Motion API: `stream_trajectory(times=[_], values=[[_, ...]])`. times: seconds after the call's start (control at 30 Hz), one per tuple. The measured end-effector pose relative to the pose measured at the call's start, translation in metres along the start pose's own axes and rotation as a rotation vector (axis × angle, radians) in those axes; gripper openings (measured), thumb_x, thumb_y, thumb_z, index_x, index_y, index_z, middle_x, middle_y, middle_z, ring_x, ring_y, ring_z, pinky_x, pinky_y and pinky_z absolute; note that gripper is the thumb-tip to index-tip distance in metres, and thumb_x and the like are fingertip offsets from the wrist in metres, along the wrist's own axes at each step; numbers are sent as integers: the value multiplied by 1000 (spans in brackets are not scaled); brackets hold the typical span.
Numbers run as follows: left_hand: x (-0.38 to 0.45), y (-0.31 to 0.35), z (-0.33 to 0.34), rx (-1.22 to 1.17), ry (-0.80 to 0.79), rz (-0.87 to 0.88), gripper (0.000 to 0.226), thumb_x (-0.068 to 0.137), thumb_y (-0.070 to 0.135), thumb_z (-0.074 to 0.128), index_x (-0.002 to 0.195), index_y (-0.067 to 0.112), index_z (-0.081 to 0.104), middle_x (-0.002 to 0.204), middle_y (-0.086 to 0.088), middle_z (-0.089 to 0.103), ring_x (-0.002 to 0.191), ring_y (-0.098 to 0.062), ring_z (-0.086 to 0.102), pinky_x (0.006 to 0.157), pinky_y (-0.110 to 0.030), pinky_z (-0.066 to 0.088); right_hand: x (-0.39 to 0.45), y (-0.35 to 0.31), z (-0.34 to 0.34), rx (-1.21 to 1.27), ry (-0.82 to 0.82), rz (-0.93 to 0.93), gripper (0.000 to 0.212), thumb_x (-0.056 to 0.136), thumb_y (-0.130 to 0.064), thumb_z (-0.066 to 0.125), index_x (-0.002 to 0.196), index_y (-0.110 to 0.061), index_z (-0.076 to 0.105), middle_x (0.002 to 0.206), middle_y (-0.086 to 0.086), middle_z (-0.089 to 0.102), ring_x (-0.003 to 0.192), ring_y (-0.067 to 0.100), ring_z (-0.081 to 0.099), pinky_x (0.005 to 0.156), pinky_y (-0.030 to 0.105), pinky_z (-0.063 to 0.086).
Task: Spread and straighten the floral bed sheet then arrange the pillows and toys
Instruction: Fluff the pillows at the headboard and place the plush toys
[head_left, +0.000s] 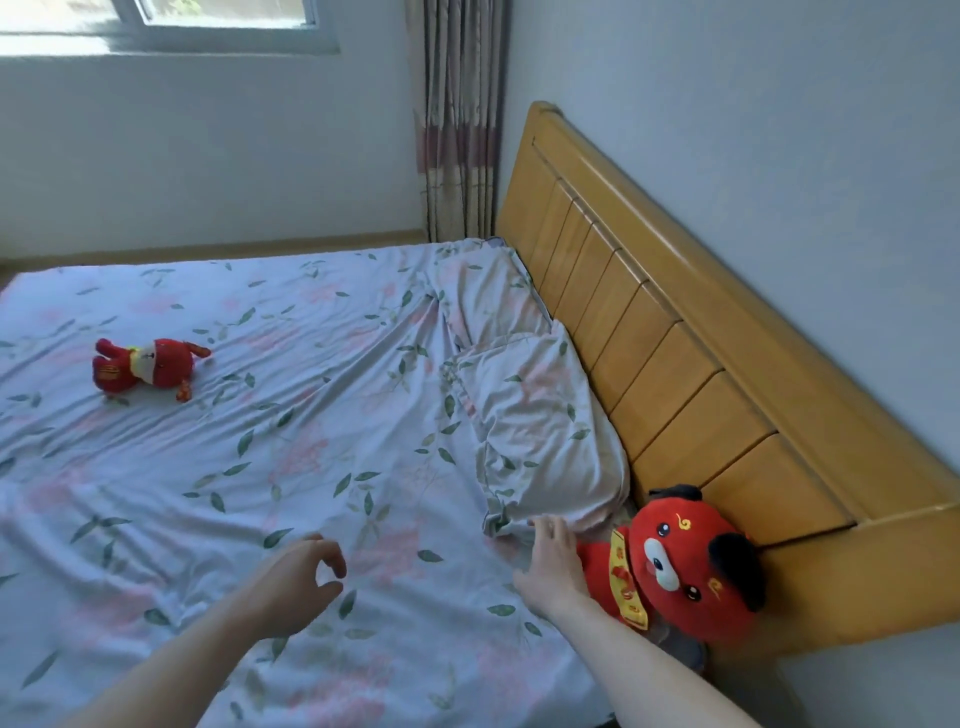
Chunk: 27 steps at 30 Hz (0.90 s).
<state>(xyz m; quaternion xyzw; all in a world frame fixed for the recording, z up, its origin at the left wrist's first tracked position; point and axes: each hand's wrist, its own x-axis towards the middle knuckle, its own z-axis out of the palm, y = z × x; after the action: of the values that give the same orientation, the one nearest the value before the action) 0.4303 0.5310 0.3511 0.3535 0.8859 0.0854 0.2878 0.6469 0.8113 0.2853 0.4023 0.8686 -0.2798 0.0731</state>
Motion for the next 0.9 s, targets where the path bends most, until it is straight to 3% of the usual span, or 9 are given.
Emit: stream_trajectory(times=[0.1,0.23,0.3,0.43,0.7,0.9], values=[[-48,-65,-9,41,53,-60,9,91,46,66,87,45,57,105,22,53,80,3,58,68,-18,42,-22,-75,26,75,-8,-37,58,81,-20,63,135,-24,40,139,-5,31,125,19,44,92,27,41],[-97,-125,-18,18,103,-64,7,92,46,66,94,43,60,111,21,52,84,2,61,77,-24,48,-55,-157,66,108,-76,-93,67,84,-19,62,144,-26,34,143,-4,27,132,21,36,90,28,38],[-129,-156,-24,-3,122,-71,7,92,46,65,94,44,59,112,21,50,81,4,61,72,-21,47,-79,-201,89,115,-96,-134,65,82,-19,60,142,-26,36,142,-4,28,129,23,37,89,30,40],[-173,-211,-29,19,156,-64,10,90,49,66,93,46,57,112,21,51,77,5,59,69,-22,46,-121,-264,126,79,-113,-183,65,84,-22,59,144,-24,34,145,-1,27,131,26,37,98,35,40],[-247,-308,-60,-78,233,-83,12,90,41,69,94,43,58,110,20,50,83,2,58,67,-22,42,-183,-361,186,38,-173,-265,66,85,-20,62,144,-25,33,143,-4,27,130,23,36,99,35,42],[-278,-393,-95,-121,279,-131,14,91,46,66,101,44,57,115,23,48,91,2,59,80,-28,51,-187,-454,228,89,-195,-344,67,83,-27,63,144,-26,35,143,-6,30,130,18,39,107,33,41]])
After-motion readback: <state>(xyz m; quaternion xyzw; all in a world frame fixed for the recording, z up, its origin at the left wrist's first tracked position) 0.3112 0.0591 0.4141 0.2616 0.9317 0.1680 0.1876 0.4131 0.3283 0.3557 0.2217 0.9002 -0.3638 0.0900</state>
